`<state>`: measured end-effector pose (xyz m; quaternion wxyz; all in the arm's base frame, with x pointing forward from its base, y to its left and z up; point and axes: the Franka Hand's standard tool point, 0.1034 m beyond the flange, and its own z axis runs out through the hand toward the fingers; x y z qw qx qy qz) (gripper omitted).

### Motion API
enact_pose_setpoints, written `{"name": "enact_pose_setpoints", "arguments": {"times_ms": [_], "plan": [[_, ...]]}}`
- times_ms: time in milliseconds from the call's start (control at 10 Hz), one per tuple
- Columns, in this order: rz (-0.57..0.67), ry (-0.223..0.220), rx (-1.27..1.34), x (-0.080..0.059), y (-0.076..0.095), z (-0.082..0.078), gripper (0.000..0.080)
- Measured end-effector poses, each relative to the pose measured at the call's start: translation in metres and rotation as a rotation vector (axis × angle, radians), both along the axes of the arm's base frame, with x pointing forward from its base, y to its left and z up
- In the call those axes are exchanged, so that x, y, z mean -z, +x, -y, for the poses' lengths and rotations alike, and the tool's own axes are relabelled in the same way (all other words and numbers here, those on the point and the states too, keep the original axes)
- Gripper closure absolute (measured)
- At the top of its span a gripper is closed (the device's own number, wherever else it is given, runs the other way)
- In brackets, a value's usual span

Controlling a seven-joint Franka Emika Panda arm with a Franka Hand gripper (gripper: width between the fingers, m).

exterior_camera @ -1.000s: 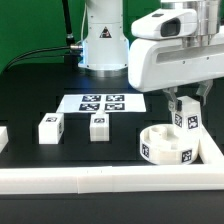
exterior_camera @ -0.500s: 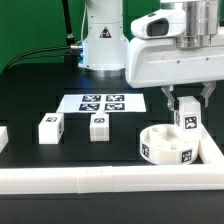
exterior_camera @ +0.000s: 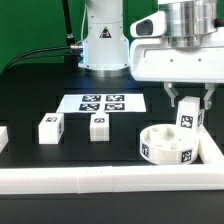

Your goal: Assemble stool

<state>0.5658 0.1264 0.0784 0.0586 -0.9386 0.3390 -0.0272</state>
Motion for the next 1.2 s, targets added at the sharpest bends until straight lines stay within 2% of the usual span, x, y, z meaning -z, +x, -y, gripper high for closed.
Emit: {"name": "enact_pose_setpoints", "arguments": {"times_ms": [300,600,1200], "plan": [[-0.014,0.020,0.175,0.000,0.002,-0.002,0.0462],[-0.031,0.059,0.362,0.000,0.002,-0.003,0.0462],[-0.063,0.225,1.016,-0.001,0.004,-0.013,0.0462]]}}
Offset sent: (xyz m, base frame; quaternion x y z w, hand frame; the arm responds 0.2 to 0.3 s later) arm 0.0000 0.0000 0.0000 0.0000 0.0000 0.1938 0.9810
